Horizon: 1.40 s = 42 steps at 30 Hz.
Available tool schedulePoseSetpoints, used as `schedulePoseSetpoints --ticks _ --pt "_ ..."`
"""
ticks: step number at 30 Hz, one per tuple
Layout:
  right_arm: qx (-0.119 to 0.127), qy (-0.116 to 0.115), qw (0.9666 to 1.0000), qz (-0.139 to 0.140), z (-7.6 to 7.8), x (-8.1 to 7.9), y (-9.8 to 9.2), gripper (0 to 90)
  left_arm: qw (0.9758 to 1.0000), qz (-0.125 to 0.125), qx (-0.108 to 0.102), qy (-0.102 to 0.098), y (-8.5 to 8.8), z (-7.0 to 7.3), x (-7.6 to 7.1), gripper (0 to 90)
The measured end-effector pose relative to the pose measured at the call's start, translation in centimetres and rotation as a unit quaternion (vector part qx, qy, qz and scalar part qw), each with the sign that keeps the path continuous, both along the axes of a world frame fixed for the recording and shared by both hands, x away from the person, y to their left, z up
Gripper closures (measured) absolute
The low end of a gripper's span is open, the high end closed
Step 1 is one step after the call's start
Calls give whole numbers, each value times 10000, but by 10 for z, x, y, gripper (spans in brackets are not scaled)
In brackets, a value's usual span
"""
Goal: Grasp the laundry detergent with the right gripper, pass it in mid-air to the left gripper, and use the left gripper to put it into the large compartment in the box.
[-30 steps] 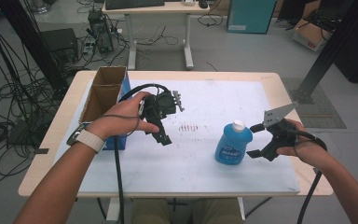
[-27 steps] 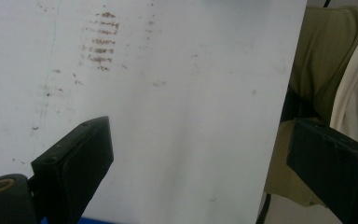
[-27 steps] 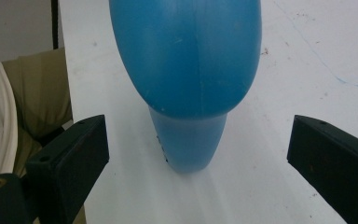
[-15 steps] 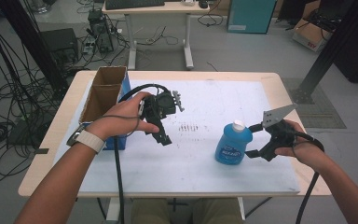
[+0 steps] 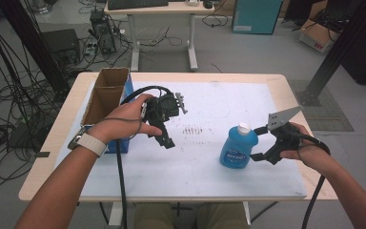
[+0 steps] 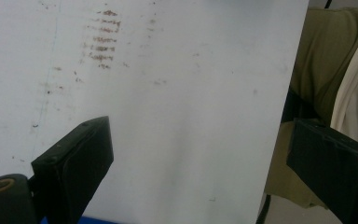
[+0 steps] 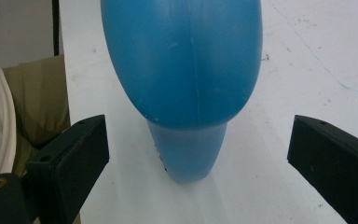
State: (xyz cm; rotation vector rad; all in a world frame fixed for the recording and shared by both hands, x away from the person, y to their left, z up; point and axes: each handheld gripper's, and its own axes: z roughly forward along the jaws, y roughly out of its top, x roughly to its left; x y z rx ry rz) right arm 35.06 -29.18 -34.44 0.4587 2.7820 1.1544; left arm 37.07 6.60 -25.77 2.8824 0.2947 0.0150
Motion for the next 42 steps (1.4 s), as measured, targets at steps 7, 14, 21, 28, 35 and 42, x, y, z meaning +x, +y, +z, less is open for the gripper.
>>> schedulePoseSetpoints --ticks 7,14,21,28,35,42 --pt "25 -29 10000 7 1 1 1 53 10000 14 5 -3 1 0 0 76" --pt "35 -41 10000 17 1 1 1 54 10000 27 -28 -25 1 0 0 76" --pt "48 -31 10000 9 1 0 0 54 10000 6 -18 -16 0 0 0 76" --pt "41 -35 10000 7 0 0 -1 54 10000 15 -15 -15 0 -1 0 76" --pt "52 -45 10000 -5 0 0 -1 54 10000 17 -4 1 0 0 0 76" --pt "65 -62 10000 39 0 0 -2 54 10000 27 -3 1 0 0 -1 77"
